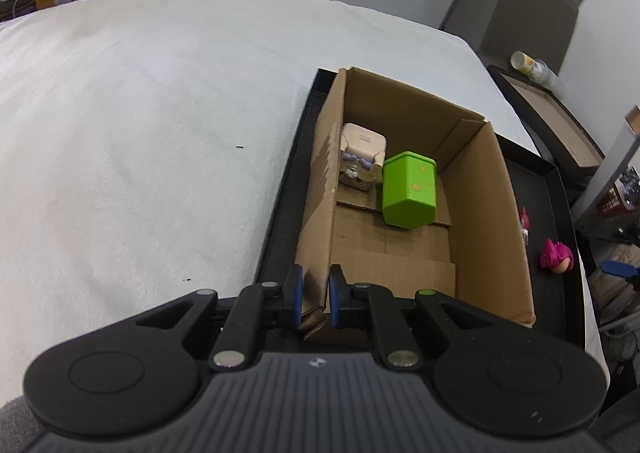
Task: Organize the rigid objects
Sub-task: 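Withdraw the right gripper from the box toward the pink dinosaur figure, then close the right gripper on the pink dinosaur figure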
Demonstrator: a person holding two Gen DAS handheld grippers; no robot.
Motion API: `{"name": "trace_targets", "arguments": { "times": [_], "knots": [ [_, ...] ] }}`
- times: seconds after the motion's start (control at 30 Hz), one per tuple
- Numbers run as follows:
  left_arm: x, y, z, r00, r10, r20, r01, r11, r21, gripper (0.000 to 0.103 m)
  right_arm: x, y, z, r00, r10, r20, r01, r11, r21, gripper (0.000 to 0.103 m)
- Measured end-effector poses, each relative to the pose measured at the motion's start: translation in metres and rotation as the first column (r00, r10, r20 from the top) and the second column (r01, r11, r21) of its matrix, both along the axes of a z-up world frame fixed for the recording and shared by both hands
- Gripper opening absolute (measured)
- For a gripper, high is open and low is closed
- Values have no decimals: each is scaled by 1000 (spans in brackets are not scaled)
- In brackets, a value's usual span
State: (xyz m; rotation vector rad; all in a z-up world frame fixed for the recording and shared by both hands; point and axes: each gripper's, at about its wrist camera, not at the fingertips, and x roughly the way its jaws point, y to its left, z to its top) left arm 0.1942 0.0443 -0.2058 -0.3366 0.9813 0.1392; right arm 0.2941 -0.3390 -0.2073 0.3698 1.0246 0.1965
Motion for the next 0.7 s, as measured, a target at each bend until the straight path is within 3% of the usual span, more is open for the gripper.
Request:
{"name": "trace_targets", "arguments": {
  "times": [0.27,0.47,0.57,0.7],
  "knots": [
    [3,4,-3,1000,16,-3,-16,1000,-11,12,17,-3,-17,999,-3,-53,6,998,57,80],
    [6,4,-6,1000,20,-14,-20,1000,-9,13,27,4,-26,997,27,-71,-26,999,26,80],
    [6,4,-6,1000,21,-15,-21,1000,-10,13,33,11,-29,996,57,-70,-59,998,-19,80],
    [7,5,-7,999,28,-17,-28,999,-18,13,37,30,-29,991,124,-48,-130,980,-148,80]
  ]
}}
